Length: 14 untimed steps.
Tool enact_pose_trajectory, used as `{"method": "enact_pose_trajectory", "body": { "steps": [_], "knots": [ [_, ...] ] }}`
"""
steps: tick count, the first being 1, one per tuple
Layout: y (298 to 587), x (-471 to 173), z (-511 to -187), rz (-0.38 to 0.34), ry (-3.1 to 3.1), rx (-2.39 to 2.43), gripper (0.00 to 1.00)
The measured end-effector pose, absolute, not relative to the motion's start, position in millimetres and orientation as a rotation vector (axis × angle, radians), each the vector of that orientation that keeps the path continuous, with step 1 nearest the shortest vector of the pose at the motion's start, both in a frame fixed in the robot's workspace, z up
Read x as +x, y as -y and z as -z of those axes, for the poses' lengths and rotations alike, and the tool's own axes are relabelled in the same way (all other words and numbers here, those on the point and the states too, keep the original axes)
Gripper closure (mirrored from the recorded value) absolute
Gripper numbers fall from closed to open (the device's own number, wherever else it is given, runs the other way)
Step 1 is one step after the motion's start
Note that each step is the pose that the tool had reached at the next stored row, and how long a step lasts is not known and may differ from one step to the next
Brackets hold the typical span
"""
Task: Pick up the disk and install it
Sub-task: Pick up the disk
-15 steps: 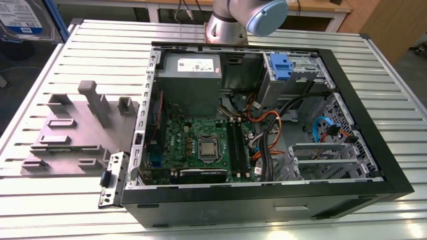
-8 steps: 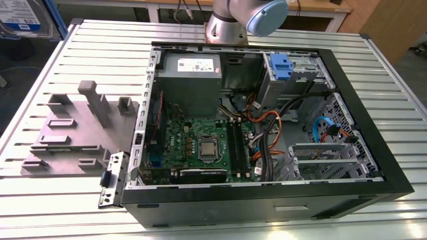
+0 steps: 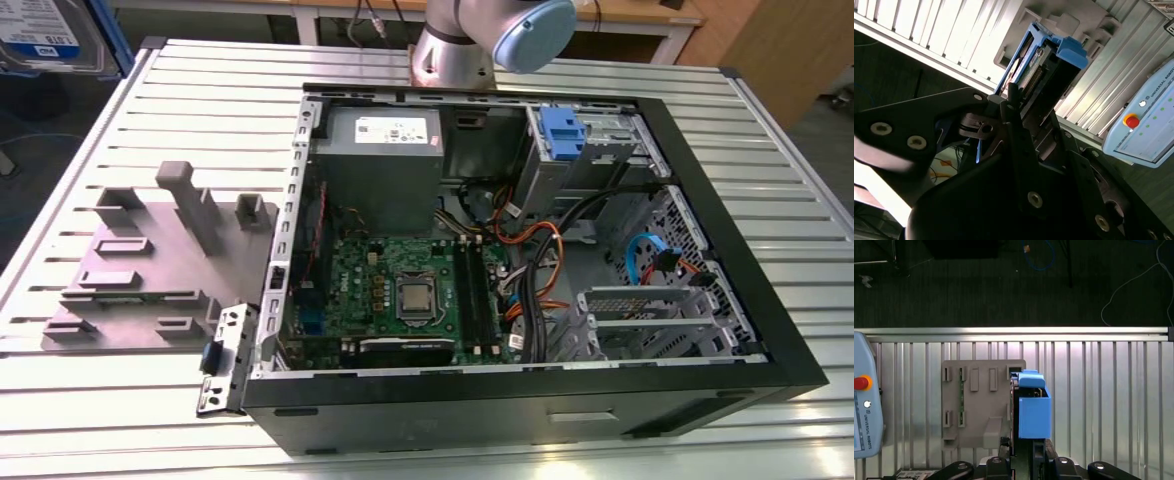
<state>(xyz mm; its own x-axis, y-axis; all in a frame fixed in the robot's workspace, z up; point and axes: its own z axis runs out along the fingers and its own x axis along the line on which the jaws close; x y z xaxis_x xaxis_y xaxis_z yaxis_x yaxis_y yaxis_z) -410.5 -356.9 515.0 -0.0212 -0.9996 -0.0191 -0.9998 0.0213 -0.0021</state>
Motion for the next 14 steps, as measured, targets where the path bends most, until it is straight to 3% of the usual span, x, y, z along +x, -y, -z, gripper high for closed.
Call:
{"method": "enact_pose_trajectory", "body": {
  "steps": [14],
  "knots": [
    [356.9,-410.4,-519.1,-0.018,-2.234,-2.187,0.65]
  ]
}}
